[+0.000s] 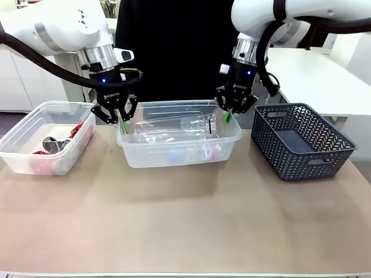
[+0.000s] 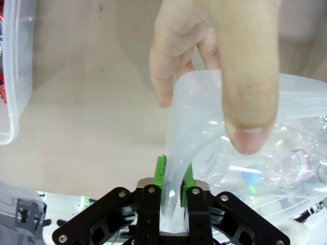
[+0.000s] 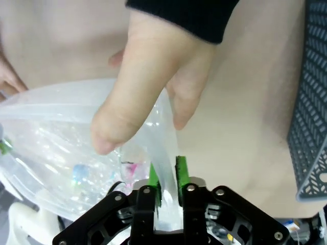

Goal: Sort the waste into each basket.
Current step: Release the Organizing box you were holding.

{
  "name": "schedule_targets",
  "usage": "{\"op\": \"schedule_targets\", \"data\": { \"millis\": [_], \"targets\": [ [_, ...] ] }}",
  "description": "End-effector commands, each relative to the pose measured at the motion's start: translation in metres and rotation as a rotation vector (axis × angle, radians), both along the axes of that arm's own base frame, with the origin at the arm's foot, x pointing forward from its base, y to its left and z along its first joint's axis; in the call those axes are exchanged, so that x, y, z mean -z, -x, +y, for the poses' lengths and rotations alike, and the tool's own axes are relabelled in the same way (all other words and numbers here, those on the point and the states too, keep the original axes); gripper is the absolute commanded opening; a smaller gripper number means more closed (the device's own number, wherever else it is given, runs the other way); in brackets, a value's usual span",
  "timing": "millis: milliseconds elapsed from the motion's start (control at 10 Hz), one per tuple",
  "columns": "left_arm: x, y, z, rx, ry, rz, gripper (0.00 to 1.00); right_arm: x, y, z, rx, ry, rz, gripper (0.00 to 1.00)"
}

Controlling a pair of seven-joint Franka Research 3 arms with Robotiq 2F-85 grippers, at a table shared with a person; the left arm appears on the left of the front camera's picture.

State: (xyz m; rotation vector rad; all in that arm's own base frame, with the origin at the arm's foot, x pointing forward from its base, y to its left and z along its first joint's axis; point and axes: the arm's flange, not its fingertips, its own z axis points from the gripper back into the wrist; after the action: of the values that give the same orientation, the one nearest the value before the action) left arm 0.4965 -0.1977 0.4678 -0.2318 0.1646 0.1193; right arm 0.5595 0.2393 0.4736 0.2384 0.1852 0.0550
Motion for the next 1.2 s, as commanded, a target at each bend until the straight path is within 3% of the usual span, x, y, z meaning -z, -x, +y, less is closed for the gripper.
{"op": "schedule_targets", "data": {
  "millis": [0, 100, 200, 300, 500, 600, 900, 1100],
  "targets": [
    [-0.012, 0.005, 0.0, -0.027, 0.017, -0.067, 1.0, -0.006, 0.019, -0.011, 0.09, -0.065, -0.165, 1.0],
    [-0.016, 0.008, 0.003, -0.058, 0.024, -0.107, 0.66, -0.01, 0.023, -0.019, 0.126, -0.103, -0.245, 0.64],
    [-0.02, 0.012, 0.003, -0.077, 0.063, -0.18, 1.0, -0.014, 0.027, -0.026, 0.153, -0.153, -0.328, 1.0],
    [-0.023, 0.017, 0.004, -0.108, 0.1, -0.295, 1.0, -0.015, 0.03, -0.03, 0.151, -0.2, -0.387, 1.0],
    [-0.026, 0.024, 0.011, -0.179, 0.116, -0.445, 1.0, -0.018, 0.039, -0.035, 0.129, -0.242, -0.492, 1.0],
    [-0.026, 0.025, 0.014, -0.198, 0.116, -0.488, 1.0, -0.019, 0.043, -0.036, 0.075, -0.264, -0.476, 1.0],
    [-0.016, 0.019, 0.023, -0.161, 0.133, -0.517, 1.0, -0.019, 0.051, -0.045, -0.015, -0.246, -0.474, 1.0],
    [-0.029, 0.017, 0.018, -0.191, 0.11, -0.496, 1.0, -0.023, 0.039, -0.029, 0.055, -0.225, -0.47, 1.0]
  ]
}}
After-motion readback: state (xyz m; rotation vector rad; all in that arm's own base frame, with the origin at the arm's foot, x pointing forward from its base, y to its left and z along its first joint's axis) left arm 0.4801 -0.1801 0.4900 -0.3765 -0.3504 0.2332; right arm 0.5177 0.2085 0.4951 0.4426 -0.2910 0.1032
